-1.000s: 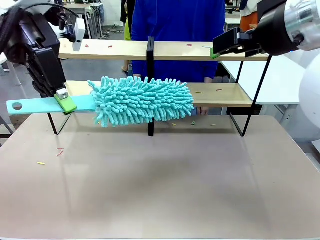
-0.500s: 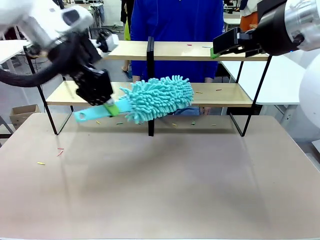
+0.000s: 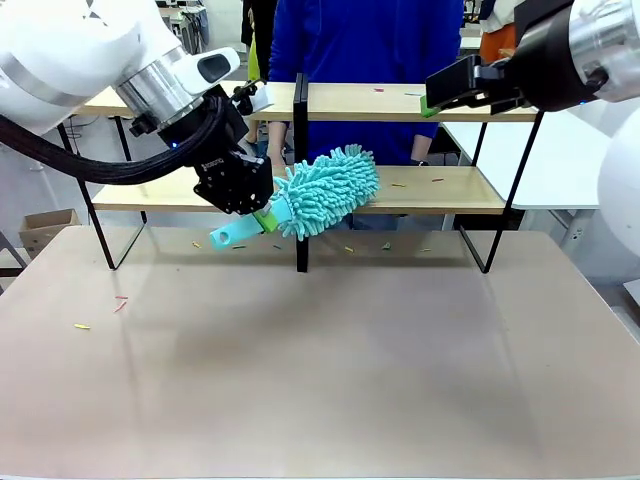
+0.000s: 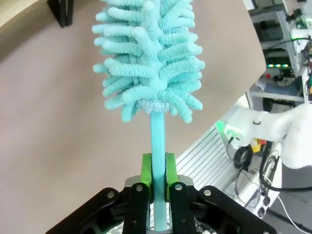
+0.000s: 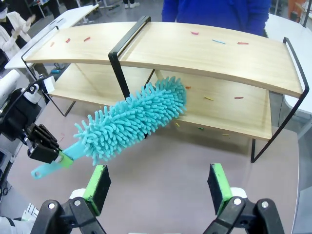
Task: Clean the shelves.
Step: Clean a randomly selected level of the Shelf with the Duster.
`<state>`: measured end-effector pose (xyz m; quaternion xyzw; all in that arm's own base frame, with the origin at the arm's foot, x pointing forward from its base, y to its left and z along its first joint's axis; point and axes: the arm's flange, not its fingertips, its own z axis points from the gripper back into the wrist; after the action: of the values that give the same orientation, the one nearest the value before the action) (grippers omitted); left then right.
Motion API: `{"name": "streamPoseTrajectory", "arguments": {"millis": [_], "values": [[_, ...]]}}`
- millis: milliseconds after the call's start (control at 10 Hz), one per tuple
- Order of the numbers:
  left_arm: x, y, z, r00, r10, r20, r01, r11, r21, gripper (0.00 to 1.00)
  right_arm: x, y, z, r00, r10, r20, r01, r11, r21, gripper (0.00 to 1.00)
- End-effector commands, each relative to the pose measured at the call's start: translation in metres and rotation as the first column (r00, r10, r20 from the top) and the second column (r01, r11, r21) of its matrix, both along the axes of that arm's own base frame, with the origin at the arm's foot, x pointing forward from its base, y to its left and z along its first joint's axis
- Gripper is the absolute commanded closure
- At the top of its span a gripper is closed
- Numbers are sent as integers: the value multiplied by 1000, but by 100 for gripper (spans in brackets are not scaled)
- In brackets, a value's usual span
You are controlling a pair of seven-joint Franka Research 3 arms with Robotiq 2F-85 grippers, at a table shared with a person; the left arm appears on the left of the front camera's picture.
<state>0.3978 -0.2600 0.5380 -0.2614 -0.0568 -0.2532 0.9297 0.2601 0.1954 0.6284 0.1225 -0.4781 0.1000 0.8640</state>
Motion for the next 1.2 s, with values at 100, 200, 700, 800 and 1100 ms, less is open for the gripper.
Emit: {"name": "streamPoseTrajectory", "arguments": {"millis": [100, 200, 700, 800, 1100], "values": [[4, -3, 0, 991, 123, 59, -126, 991, 39, 87, 0, 0, 1, 1000, 1, 0, -1, 1000, 4, 0], [7, -15, -1, 982, 174, 74, -176, 984, 24, 87, 0, 0, 1, 1000, 1, 0, -1, 1000, 4, 0], [16, -65, -14, 939, 309, 152, -322, 945, 66, 87, 0, 0, 1, 1000, 1, 0, -1, 1000, 4, 0], [21, -76, -17, 914, 365, 176, -380, 923, 57, 87, 0, 0, 1, 1000, 1, 0, -1, 1000, 4, 0], [46, -110, -26, 879, 424, 217, -447, 892, 66, 87, 0, 0, 1, 1000, 1, 0, -1, 1000, 4, 0]]}}
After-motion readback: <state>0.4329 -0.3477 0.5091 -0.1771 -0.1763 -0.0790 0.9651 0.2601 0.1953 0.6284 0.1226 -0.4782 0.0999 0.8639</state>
